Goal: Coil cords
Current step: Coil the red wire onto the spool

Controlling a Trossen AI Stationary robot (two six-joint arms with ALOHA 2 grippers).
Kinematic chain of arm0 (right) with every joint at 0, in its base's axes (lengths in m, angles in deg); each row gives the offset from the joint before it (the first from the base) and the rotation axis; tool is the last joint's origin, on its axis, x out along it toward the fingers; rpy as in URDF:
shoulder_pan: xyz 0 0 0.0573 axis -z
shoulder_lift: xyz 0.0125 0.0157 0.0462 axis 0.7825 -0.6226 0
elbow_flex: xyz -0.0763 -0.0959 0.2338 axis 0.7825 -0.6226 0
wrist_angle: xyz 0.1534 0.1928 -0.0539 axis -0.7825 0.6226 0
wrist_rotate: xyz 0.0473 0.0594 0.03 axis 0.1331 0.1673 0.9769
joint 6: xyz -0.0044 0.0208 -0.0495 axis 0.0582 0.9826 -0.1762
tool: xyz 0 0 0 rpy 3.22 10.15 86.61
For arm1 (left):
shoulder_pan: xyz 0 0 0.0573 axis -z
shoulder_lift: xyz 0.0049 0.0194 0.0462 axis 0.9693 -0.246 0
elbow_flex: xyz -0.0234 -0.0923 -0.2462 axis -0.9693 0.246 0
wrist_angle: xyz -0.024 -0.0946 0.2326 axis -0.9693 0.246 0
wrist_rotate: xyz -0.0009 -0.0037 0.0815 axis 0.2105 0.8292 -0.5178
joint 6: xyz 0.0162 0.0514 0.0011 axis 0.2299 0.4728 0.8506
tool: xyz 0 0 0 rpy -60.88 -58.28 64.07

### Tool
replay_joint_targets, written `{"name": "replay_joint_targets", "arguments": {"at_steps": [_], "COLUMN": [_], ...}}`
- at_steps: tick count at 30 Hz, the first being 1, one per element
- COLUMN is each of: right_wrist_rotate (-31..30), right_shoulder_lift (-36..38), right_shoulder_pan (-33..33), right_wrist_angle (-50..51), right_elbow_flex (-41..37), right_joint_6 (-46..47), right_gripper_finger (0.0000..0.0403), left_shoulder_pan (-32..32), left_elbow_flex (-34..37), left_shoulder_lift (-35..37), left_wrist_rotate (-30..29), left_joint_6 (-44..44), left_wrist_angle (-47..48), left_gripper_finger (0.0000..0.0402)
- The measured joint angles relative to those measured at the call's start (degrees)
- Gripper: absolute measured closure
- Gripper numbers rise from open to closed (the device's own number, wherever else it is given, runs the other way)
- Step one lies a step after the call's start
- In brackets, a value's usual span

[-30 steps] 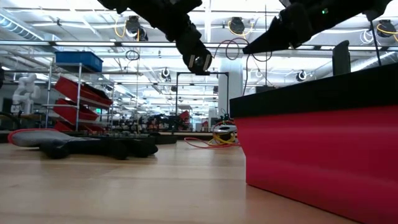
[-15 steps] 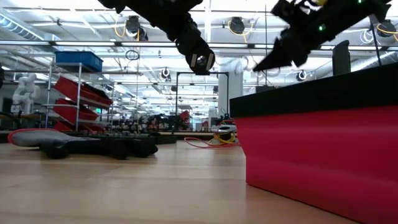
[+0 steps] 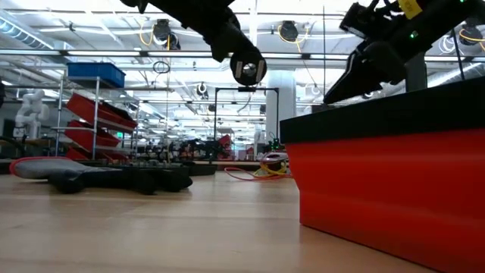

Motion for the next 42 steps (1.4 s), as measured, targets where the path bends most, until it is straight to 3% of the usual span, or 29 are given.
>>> {"name": "replay_joint_targets", "arguments": {"at_steps": [6,12,17,22,29,42], "right_wrist_rotate": [-4.1,4.4,5.1,8.3,13.1,18.5], "right_shoulder_lift": [3.8,4.5,3.3,2.5,2.5,2.5], "right_shoulder_pan": [-0.7,-0.5,0.2,1.2,2.8,4.3], "right_wrist_angle": [-4.1,-15.0,-15.6,-17.2,-20.3,-24.4], "right_elbow_flex": [0.0,0.0,0.1,0.0,0.0,0.0], "right_joint_6": [-4.9,-14.6,-15.7,-16.0,-16.7,-17.2], "right_gripper_finger": [0.0223,0.0246,0.0262,0.0278,0.0297,0.0298], "left_shoulder_pan": [0.9,1.2,1.4,1.4,1.4,1.4], "left_elbow_flex": [0.0,0.0,0.0,0.0,0.0,0.0], "left_shoulder_lift": [0.0,0.0,0.0,0.0,-0.1,-0.1], "left_wrist_rotate": [8.7,18.7,20.1,28.1,32.9,35.0], "left_joint_6": [1.0,0.3,-0.6,-2.2,-3.7,-6.3], "left_wrist_angle": [0.0,0.0,0.2,-0.1,-0.6,-3.4], "left_gripper_finger": [0.0401,0.0401,0.0401,0.0401,0.0402,0.0401]}}
